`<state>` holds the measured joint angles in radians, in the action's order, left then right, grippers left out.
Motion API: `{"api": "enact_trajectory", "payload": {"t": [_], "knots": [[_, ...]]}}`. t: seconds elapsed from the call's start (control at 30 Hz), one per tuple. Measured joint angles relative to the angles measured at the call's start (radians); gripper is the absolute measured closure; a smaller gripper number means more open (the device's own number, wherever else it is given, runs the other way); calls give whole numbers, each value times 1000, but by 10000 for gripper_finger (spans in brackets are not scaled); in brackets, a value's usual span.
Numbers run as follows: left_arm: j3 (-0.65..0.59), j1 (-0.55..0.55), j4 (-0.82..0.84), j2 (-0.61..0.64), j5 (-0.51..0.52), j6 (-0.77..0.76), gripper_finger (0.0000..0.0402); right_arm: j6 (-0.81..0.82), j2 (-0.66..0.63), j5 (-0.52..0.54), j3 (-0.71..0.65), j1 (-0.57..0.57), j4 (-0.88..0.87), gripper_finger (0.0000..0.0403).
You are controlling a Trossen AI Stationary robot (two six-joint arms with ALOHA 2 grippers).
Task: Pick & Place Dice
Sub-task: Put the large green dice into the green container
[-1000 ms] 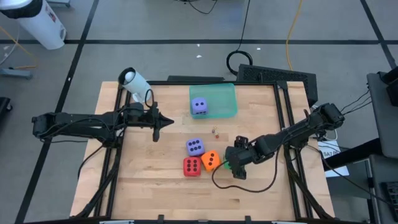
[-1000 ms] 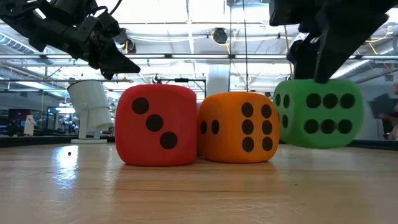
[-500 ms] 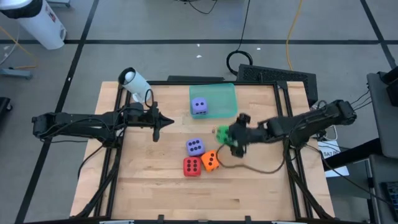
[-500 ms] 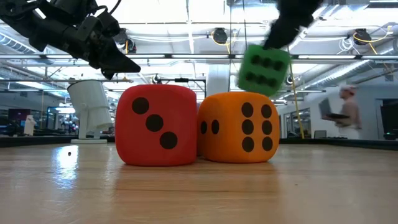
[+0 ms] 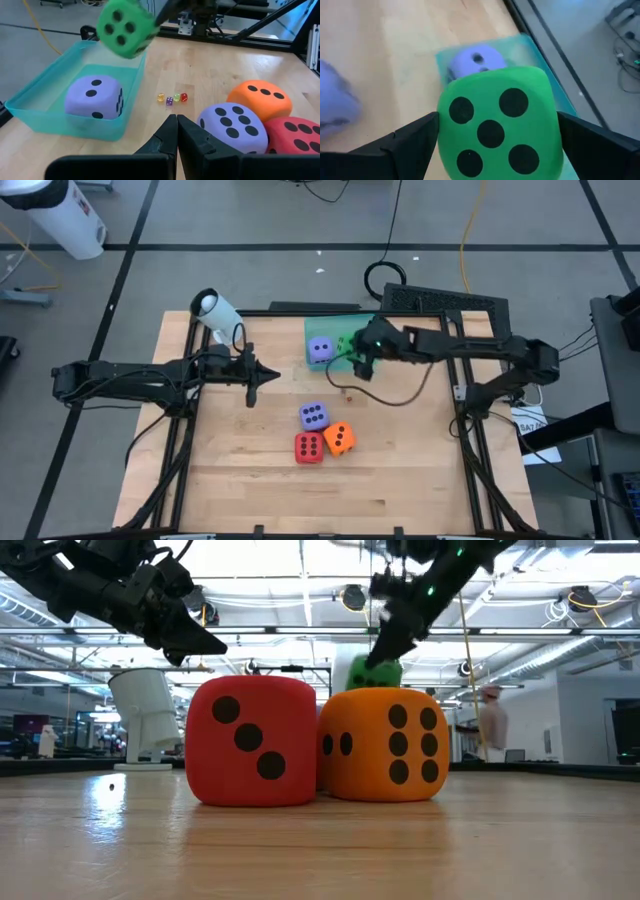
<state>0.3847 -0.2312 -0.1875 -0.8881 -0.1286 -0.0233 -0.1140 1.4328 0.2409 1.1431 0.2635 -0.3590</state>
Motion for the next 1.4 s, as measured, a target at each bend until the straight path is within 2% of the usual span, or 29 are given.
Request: {"api": "enact_trajectory", "payload": {"t": [0.1, 0.2, 0.33, 0.57, 0.87, 1.13, 1.3, 1.4], "knots": [[0, 0, -1, 0, 0, 3, 382, -39, 54, 23, 0, 45, 65, 23], [0, 0, -1, 0, 0, 3, 382, -92, 109, -1, 0, 69, 93, 23], [0, 0, -2, 0, 0, 2, 382, -138, 173, 25, -2, 73, 79, 15], [0, 0, -5, 0, 0, 1, 382, -127, 204, -21, -1, 73, 82, 4], [0, 0, -5, 0, 0, -1, 382, -130, 141, 202, -2, 46, 105, 9], [0, 0, -4, 0, 0, 0, 382, -63, 104, 208, -2, 49, 94, 10], [0, 0, -4, 0, 0, 5, 382, -55, 104, 309, -2, 49, 92, 10], [0, 0, -5, 0, 13, 75, 382, -72, 105, 297, -2, 64, 92, 10]]}}
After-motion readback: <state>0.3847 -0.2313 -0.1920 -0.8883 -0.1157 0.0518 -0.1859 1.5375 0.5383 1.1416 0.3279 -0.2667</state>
